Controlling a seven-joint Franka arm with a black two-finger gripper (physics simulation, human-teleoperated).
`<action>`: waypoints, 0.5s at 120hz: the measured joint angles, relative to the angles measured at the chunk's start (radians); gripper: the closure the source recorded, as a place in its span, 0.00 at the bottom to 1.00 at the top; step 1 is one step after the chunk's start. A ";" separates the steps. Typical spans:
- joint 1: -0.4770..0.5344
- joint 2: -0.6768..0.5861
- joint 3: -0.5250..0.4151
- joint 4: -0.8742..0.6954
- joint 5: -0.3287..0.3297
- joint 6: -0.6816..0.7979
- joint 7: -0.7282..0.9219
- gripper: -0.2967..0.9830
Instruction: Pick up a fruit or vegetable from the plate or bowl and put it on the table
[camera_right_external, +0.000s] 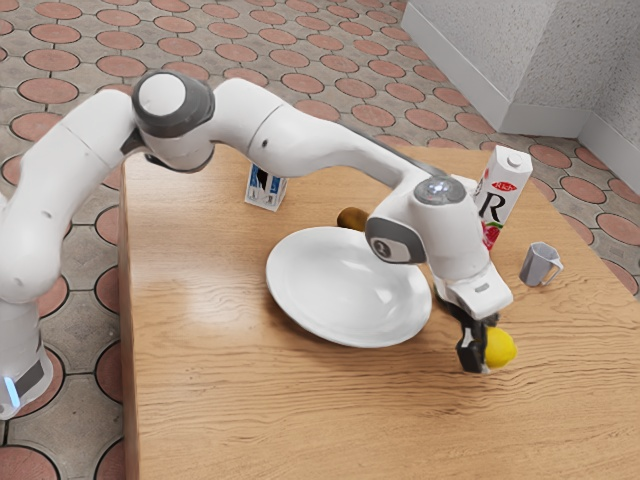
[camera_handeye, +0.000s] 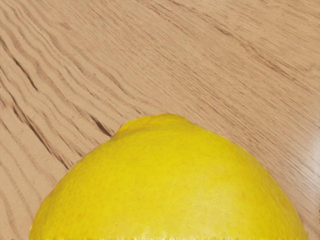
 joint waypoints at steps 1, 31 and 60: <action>-0.002 -0.001 0.002 0.003 0.002 0.013 0.001 0.56; -0.020 0.001 0.051 0.035 0.017 0.191 0.043 0.32; 0.668 0.871 -0.310 0.204 -0.564 -0.686 0.074 0.26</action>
